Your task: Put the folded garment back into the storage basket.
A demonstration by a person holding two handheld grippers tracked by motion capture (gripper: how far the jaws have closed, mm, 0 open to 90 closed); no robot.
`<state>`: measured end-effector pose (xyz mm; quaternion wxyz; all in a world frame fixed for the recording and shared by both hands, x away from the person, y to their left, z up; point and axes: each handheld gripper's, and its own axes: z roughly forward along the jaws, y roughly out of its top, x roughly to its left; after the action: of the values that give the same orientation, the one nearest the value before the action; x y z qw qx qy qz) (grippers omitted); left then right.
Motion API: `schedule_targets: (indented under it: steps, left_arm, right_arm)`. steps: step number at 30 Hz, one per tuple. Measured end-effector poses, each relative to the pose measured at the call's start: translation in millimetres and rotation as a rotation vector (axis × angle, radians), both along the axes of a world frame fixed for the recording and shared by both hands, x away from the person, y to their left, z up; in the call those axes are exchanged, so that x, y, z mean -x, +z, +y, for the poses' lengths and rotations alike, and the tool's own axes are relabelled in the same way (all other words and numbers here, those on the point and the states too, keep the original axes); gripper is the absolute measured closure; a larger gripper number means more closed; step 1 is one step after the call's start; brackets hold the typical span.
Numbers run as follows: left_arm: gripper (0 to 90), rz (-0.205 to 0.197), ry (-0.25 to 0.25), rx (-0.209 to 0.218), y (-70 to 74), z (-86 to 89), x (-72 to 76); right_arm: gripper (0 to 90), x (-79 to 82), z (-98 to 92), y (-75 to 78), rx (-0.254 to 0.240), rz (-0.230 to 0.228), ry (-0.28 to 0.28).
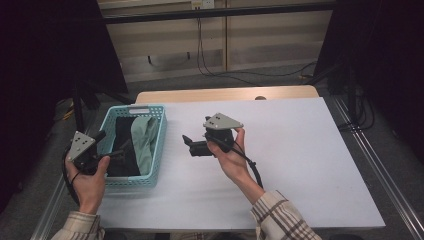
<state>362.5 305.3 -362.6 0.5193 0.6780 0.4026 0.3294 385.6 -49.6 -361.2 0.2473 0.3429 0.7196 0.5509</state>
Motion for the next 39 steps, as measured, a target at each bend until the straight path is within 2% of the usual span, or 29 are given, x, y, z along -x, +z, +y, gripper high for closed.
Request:
schedule_targets:
  steps: [4, 5, 6, 8, 9, 10, 11, 12, 13, 17, 21, 24, 27, 29, 30, 31, 33, 39]
  left_arm:
    - [5.5, -0.014, -0.016, 0.017, 0.6, -5.3, 9.8]
    - [5.6, -0.007, -0.010, 0.007, 1.6, -5.5, 13.1]
    - [6.0, -0.004, 0.009, 0.031, 3.0, -7.1, 18.5]
    - [6.0, -0.028, -0.004, 0.064, 5.9, -10.5, 28.2]
    - [6.0, -0.024, -0.026, 0.044, 7.6, -10.0, 31.6]
    - [5.9, -0.035, -0.001, 0.039, 7.4, -11.6, 34.3]
    - [5.9, -0.040, -0.008, 0.055, 7.2, -11.8, 37.1]
    - [6.0, -0.046, -0.008, 0.062, 6.6, -12.3, 39.4]
    - [6.0, -0.049, -0.001, 0.051, 6.3, -12.2, 41.9]
    - [6.0, -0.022, -0.004, 0.091, 0.6, -12.7, 49.7]
    - [5.9, -0.004, -0.015, 0.078, -5.7, -12.8, 56.6]
    - [5.9, -0.031, -0.003, 0.105, -9.3, -15.9, 60.9]
    - [5.9, -0.033, -0.011, 0.106, -11.0, -21.8, 60.1]
    - [5.9, -0.012, -0.033, 0.107, -11.2, -26.4, 58.3]
    - [5.9, -0.013, -0.043, 0.112, -11.1, -29.3, 57.0]
    - [5.9, -0.019, -0.048, 0.098, -10.8, -31.2, 56.4]
    - [5.9, -0.023, -0.060, 0.108, -11.8, -36.2, 54.0]
    - [5.9, -0.036, -0.065, 0.095, -15.2, -47.0, 44.7]
  right_arm:
    - [6.1, 6.8, -15.1, 0.6, 0.000, -0.017, -0.025]
    - [6.1, 8.6, -19.1, -0.2, -0.002, -0.018, -0.034]
    - [6.1, 10.1, -23.4, -1.0, -0.011, -0.018, -0.039]
    - [6.1, 13.0, -31.9, -2.6, -0.020, -0.022, -0.058]
    - [6.2, 14.5, -36.0, -3.0, -0.021, -0.024, -0.066]
    - [6.3, 16.2, -39.9, -3.2, -0.028, -0.021, -0.070]
    - [6.3, 18.7, -43.4, -3.0, -0.032, -0.016, -0.075]
    - [6.3, 21.3, -46.9, -2.6, -0.034, -0.025, -0.077]
    - [6.3, 24.2, -50.4, -2.0, -0.039, -0.031, -0.076]
    - [6.4, 34.6, -64.5, -1.2, -0.031, -0.052, -0.103]
    - [6.3, 43.4, -80.2, -1.8, -0.035, -0.075, -0.124]
    - [6.4, 48.9, -91.7, -2.3, -0.036, -0.086, -0.138]
    - [6.4, 55.2, -102.4, -2.0, -0.029, -0.100, -0.152]
    - [6.4, 59.9, -109.7, -1.4, -0.022, -0.104, -0.165]
    - [6.3, 61.9, -113.6, -0.9, -0.022, -0.103, -0.168]
    - [6.3, 63.7, -117.6, -0.7, -0.022, -0.106, -0.172]
    - [6.3, 67.6, -125.7, 0.0, -0.025, -0.110, -0.187]
    - [6.3, 81.0, -153.5, -3.9, -0.010, -0.115, -0.240]
